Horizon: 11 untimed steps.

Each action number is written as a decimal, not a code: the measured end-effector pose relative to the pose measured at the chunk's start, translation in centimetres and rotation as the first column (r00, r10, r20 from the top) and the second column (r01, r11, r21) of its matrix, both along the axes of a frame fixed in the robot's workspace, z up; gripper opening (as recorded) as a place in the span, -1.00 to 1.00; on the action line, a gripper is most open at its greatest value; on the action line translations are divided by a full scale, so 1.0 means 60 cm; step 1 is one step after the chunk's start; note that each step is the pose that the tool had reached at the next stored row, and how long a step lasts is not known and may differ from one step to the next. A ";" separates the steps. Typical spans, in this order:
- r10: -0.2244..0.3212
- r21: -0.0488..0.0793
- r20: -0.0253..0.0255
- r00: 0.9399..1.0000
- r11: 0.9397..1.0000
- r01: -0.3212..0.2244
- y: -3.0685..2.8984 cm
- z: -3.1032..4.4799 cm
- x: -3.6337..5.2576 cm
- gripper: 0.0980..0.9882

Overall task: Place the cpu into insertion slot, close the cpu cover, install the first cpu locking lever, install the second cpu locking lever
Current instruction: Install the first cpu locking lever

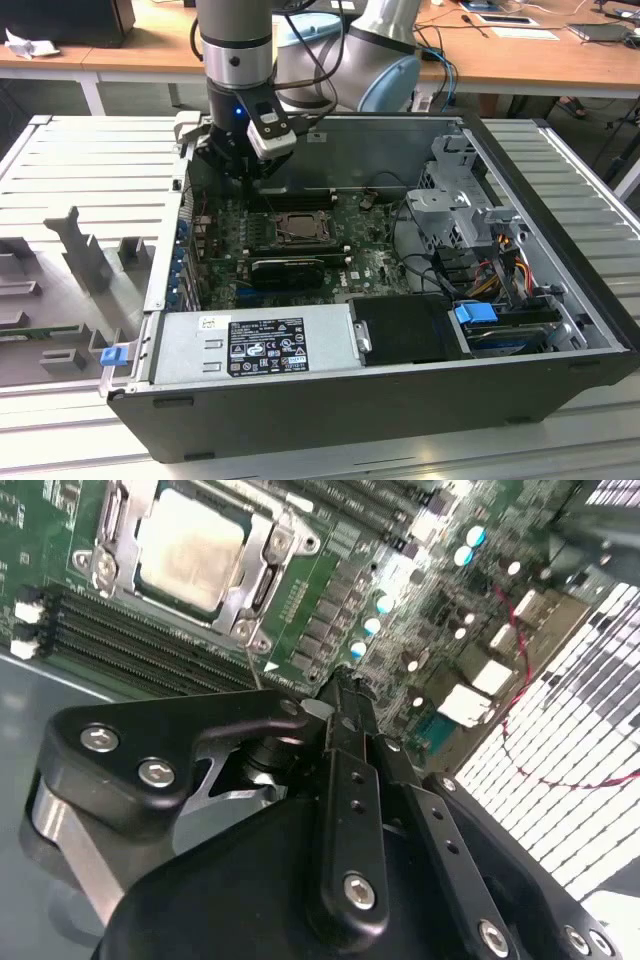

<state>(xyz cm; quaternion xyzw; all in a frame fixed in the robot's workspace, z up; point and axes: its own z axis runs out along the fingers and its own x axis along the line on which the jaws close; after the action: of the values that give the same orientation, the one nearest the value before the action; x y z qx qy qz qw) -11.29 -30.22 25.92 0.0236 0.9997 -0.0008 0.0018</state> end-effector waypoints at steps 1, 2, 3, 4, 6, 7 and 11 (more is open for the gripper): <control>0.000 0.000 0.000 1.000 1.000 0.000 0.0049 -0.001 0.000 -0.98; 0.000 0.000 0.000 1.000 1.000 0.000 0.0096 -0.001 0.000 -0.98; 0.001 0.000 0.000 1.000 1.000 -0.001 0.0142 -0.002 0.000 -0.98; 0.001 0.000 0.000 1.000 1.000 -0.001 0.0182 -0.003 0.000 -0.98; 0.001 0.000 0.000 1.000 1.000 -0.001 0.0253 -0.004 0.000 -0.98; 0.001 0.000 0.000 1.000 1.000 -0.001 0.0267 -0.004 0.000 -0.98; 0.001 0.000 0.000 1.000 1.000 -0.001 0.0273 -0.004 0.011 -0.98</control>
<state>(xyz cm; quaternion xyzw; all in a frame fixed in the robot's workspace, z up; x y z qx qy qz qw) -10.61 -28.59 25.67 0.0230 0.9997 -0.0007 0.0018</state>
